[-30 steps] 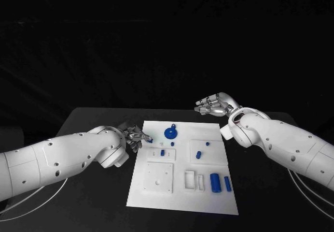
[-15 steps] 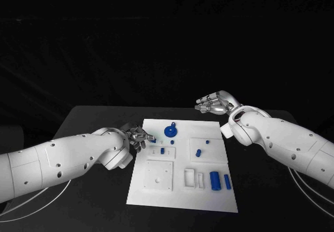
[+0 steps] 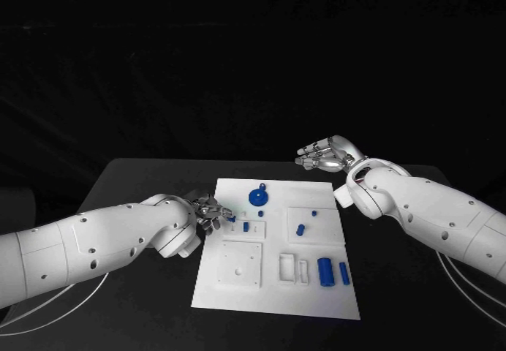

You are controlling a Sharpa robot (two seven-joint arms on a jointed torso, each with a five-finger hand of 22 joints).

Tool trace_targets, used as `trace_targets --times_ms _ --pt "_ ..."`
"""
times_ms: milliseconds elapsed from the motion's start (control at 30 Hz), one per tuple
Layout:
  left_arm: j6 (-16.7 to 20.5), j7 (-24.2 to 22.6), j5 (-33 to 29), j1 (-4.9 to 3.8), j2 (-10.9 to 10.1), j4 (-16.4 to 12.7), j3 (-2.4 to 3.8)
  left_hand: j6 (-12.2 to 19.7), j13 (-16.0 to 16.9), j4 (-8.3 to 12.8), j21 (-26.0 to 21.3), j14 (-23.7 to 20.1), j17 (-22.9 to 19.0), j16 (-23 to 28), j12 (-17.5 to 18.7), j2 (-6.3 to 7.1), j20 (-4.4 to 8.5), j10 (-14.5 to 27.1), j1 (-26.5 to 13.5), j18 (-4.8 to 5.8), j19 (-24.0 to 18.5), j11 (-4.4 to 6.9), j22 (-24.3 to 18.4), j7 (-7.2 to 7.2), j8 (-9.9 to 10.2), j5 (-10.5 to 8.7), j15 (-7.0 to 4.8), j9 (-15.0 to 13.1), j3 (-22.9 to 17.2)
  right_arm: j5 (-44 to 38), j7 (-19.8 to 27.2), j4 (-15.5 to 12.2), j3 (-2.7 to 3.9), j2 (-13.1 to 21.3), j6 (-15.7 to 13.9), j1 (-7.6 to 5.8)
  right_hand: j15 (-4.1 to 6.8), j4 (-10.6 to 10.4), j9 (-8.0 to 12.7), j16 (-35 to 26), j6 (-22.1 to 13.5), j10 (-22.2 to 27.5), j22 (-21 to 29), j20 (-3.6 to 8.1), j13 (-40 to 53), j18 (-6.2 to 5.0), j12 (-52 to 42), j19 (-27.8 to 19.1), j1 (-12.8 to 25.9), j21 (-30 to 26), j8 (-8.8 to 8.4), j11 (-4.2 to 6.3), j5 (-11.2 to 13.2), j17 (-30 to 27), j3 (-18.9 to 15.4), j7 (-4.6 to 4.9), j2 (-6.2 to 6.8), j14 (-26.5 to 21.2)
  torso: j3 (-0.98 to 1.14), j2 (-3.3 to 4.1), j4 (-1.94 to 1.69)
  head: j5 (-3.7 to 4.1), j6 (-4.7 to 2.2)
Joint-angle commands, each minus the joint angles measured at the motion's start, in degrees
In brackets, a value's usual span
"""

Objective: Assemble the parts on the task board

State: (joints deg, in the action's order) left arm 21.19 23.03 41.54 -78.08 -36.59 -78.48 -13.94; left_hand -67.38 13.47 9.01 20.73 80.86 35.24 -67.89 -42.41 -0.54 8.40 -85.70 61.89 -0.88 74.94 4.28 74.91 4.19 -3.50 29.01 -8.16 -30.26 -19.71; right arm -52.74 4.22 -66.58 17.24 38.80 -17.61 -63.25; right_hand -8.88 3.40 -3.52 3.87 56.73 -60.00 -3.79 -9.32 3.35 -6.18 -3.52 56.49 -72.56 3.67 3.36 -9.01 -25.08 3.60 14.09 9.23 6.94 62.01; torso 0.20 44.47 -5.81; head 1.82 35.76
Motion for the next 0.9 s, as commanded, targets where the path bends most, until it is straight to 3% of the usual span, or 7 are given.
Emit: trace_targets --times_ms 33,900 --pt "-2.60 0.83 2.12 0.41 0.24 0.08 0.03 -10.61 0.06 0.17 0.21 0.10 0.01 0.13 -0.18 -0.66 -0.02 -1.06 0.10 -0.15 0.11 1.99 1.09 -6.38 -0.36 0.21 -0.05 -8.80 -0.12 0.06 0.49 -0.11 0.03 0.03 0.50 0.02 0.05 0.02 0.07 -0.26 -0.34 0.36 0.07 0.03 -0.05 -0.99 0.17 -0.31 -0.49 0.25 0.08 0.00 -0.33 -0.06 -0.09 -0.05 0.01 -0.36 -0.01 0.05 0.05 -0.01 -0.06" --pt "-2.78 1.06 9.73 1.52 1.04 0.48 0.04 -10.43 0.01 0.53 0.29 0.02 -0.38 0.46 0.10 -0.82 -0.03 -1.06 0.41 -0.24 0.05 2.02 1.06 -6.32 -0.34 -0.22 -0.07 -8.95 -0.11 0.38 0.55 -0.08 0.03 0.09 0.53 0.04 0.06 -0.13 0.07 -0.26 -0.34 0.41 0.07 0.01 -0.05 -0.98 0.18 -0.34 -0.33 0.24 0.08 -0.03 -0.51 -0.06 -0.21 -0.07 -0.02 -0.36 0.05 0.04 0.01 0.27 0.29"
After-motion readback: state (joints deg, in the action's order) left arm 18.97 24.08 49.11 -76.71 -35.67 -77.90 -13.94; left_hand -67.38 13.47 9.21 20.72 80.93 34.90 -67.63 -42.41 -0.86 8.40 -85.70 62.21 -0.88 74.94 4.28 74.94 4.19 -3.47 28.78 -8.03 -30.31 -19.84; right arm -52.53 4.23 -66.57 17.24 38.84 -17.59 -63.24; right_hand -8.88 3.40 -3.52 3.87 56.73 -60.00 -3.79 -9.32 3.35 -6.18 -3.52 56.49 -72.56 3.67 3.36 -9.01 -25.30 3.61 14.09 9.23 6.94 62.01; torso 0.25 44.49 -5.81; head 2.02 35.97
